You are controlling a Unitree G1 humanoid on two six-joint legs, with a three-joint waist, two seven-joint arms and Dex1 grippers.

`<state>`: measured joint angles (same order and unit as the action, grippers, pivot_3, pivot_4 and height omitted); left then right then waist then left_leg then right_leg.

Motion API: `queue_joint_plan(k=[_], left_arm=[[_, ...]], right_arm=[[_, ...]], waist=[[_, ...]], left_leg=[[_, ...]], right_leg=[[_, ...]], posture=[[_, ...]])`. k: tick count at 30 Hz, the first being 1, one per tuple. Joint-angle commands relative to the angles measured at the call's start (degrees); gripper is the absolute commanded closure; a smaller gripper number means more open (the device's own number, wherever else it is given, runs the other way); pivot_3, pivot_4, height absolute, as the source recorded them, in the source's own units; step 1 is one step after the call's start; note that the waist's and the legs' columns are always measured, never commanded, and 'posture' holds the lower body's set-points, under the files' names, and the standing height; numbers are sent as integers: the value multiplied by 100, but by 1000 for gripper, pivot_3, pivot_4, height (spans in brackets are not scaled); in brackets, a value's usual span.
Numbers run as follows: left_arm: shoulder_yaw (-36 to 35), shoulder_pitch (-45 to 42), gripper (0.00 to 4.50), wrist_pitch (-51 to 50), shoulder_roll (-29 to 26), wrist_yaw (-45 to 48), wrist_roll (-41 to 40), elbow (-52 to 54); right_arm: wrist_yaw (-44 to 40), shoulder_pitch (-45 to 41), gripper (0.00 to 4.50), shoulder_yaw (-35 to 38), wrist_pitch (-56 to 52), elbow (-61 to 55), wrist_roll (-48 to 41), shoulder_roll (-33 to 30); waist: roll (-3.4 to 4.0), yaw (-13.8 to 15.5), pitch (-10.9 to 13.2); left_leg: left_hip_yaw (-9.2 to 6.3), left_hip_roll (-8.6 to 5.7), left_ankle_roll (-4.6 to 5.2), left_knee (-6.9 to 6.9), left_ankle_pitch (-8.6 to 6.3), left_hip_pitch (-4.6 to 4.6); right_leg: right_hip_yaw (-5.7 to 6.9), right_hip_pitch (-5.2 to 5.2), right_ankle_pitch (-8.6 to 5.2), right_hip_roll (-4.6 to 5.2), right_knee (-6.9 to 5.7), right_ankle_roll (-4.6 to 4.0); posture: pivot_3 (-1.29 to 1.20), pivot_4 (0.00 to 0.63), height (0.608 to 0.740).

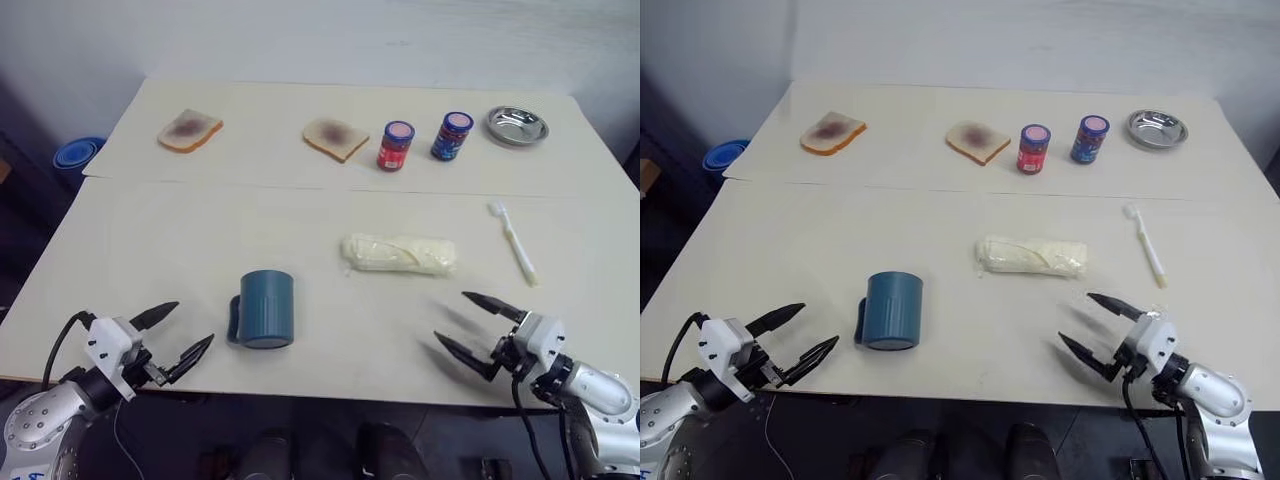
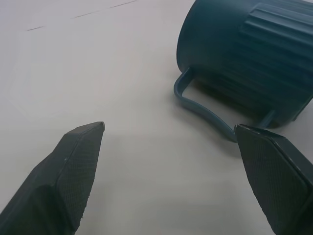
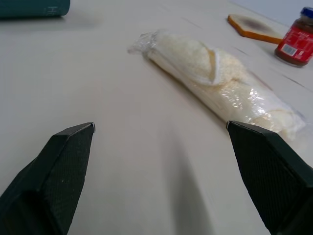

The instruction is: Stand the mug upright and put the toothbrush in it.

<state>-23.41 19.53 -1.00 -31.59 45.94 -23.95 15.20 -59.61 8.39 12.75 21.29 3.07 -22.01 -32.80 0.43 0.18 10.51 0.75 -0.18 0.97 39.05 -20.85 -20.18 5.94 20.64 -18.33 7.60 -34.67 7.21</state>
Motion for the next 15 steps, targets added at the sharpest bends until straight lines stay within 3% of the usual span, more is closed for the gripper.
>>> queue_joint_plan(k=[1, 15], left_arm=[[-9, 18, 0, 31, -81, 123, -129, 176], [1, -203, 0, -32, -149, 334, -293, 157]], right_arm=[[-50, 39, 15, 96, 93, -104, -84, -112], [-309, -67, 15, 198, 409, 370, -185, -130]], waist=[[1, -9, 0], [3, -11, 2]], left_leg=[[0, 0, 0, 0, 0, 1], [-3, 0, 0, 1, 0, 2]], right_leg=[[0, 0, 0, 0, 2, 0], [2, -4, 0, -1, 2, 0]], posture=[[0, 150, 740], [0, 150, 740]])
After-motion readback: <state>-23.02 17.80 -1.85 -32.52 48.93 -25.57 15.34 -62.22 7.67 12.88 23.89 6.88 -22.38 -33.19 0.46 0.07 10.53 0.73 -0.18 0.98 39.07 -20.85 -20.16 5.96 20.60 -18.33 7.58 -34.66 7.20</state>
